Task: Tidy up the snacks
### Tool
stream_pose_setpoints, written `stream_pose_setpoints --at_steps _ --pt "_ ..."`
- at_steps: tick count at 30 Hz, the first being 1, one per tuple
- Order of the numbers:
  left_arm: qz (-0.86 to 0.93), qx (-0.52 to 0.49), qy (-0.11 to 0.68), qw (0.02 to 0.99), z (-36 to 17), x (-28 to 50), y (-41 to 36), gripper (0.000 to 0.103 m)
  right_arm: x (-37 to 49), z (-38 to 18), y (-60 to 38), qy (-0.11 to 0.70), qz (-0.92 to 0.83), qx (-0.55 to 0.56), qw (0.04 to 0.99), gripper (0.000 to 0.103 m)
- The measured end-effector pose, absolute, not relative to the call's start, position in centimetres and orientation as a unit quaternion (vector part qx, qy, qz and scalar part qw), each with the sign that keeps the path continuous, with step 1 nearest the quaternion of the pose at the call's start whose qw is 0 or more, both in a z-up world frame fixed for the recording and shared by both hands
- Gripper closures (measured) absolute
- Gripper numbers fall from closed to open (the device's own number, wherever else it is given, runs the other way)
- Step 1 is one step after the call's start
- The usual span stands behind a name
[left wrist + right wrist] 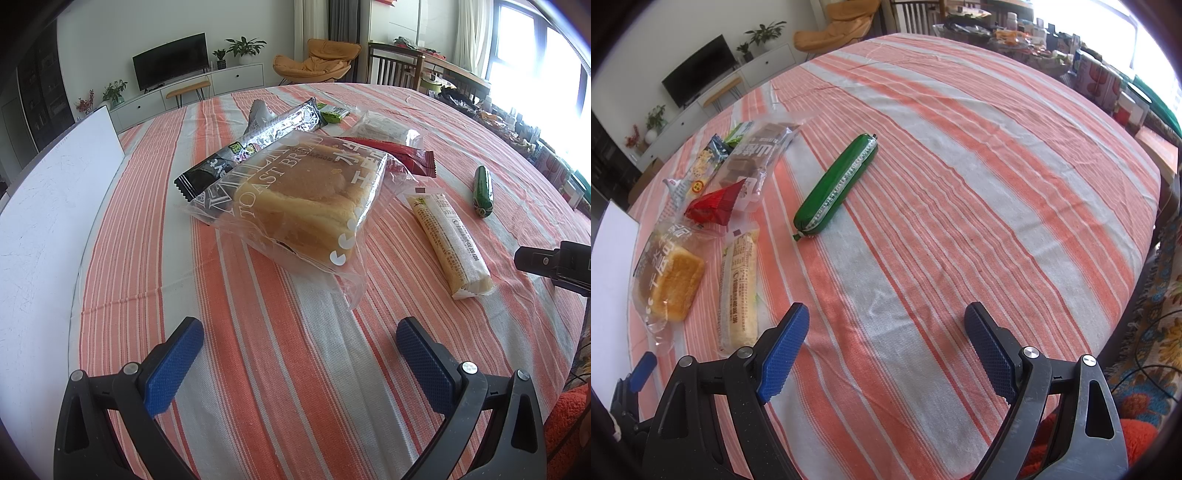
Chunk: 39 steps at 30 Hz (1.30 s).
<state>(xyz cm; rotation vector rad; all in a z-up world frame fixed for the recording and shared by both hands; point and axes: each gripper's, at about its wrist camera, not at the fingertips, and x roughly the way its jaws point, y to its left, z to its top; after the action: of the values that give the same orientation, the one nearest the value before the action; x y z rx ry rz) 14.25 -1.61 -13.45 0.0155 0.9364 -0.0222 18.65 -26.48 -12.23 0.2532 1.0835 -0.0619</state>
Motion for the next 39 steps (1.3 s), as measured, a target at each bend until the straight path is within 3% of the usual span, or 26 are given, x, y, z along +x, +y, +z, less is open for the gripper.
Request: stream_pose_setpoints --at_steps 27,31,39 --pt "-0.013 0.008 0.453 0.891 -13.4 14.3 -1.6 0.000 18.6 -12.2 -26.5 0.514 -0.029 0.120 0.849 0.014" --pt "-0.016 0.011 0.506 0.862 -13.0 15.0 -0.9 0.001 18.6 -12.1 -26.5 0.513 -0.029 0.123 0.849 0.014" --pt "-0.044 -0.002 0.455 0.890 -5.4 16.1 0.9 0.001 18.6 -12.1 -26.6 0.512 -0.028 0.127 0.849 0.014"
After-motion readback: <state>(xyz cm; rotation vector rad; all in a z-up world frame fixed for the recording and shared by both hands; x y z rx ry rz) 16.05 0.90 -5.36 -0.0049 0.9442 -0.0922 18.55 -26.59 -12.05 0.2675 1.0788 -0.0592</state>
